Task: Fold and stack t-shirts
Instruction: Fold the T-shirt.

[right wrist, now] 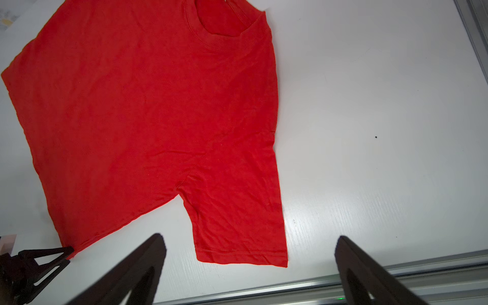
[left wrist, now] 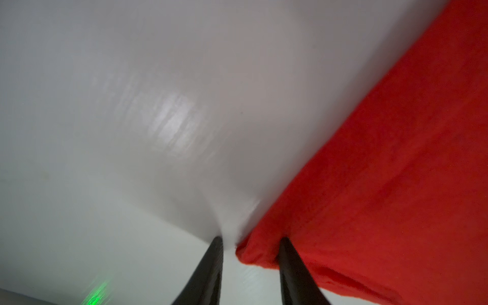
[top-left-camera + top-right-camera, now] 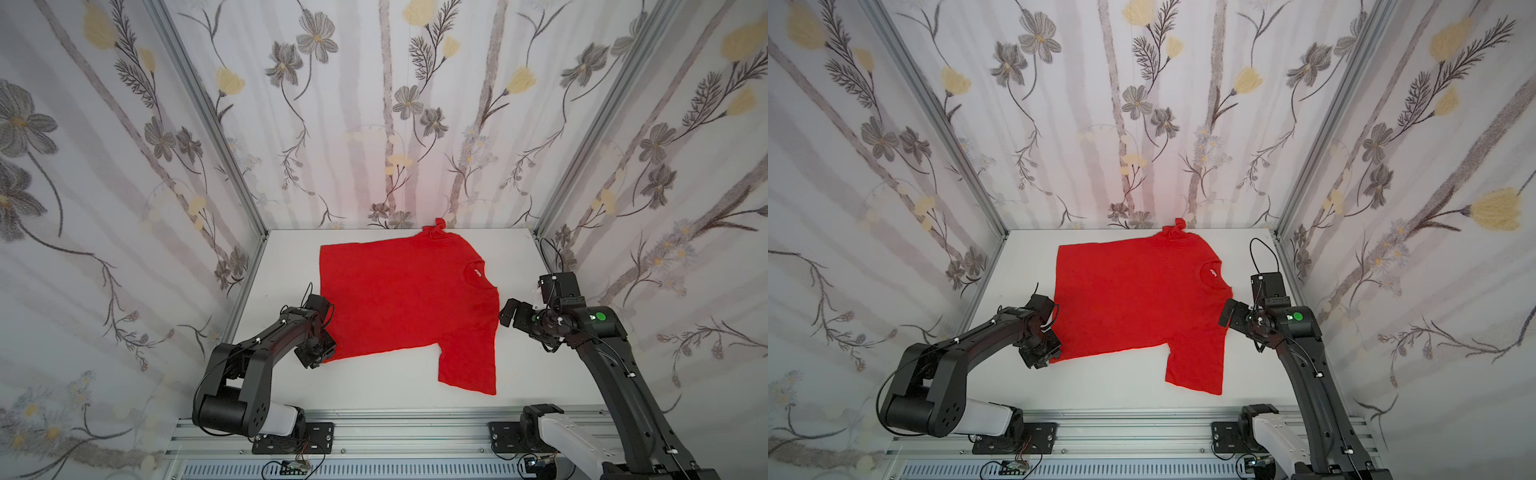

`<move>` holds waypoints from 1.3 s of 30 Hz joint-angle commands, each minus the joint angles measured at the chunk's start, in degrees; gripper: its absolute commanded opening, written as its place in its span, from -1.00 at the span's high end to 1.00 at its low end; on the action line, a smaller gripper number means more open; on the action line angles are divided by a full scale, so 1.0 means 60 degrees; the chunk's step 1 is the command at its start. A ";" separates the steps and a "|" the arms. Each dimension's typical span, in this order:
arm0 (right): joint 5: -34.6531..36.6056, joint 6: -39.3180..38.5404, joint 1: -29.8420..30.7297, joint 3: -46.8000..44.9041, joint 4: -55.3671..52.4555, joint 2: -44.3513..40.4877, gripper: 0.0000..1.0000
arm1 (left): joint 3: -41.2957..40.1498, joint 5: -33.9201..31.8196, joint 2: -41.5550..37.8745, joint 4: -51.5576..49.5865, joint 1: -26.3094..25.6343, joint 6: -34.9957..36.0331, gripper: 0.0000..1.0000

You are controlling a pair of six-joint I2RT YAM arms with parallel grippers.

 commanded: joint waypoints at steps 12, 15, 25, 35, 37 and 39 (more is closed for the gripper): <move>-0.0941 0.0071 0.0104 -0.2537 -0.0462 0.1304 -0.92 | 0.0214 -0.0558 0.0231 0.0028 0.0010 0.0228 1.00; -0.1161 0.0100 0.0413 -0.3034 -0.0273 0.1933 -0.82 | 0.0268 -0.0557 0.0268 0.0013 0.0007 0.0202 1.00; -0.0904 0.1970 0.1993 -0.4255 0.0709 0.2739 -0.57 | 0.0185 -0.0718 0.0030 -0.0084 0.0002 0.0066 1.00; -0.0434 0.2605 0.2899 -0.4167 0.1158 0.3018 -0.20 | -0.0004 -0.0762 -0.0189 -0.0118 0.0010 -0.0006 1.00; -0.0537 0.2726 0.3078 -0.4072 0.1208 0.3249 -0.21 | -0.0037 -0.0762 -0.0221 -0.0117 -0.0001 -0.0008 1.00; -0.0678 0.2968 0.3261 -0.4137 0.1420 0.3407 -0.20 | -0.0048 -0.0777 -0.0247 -0.0149 0.0006 -0.0021 1.00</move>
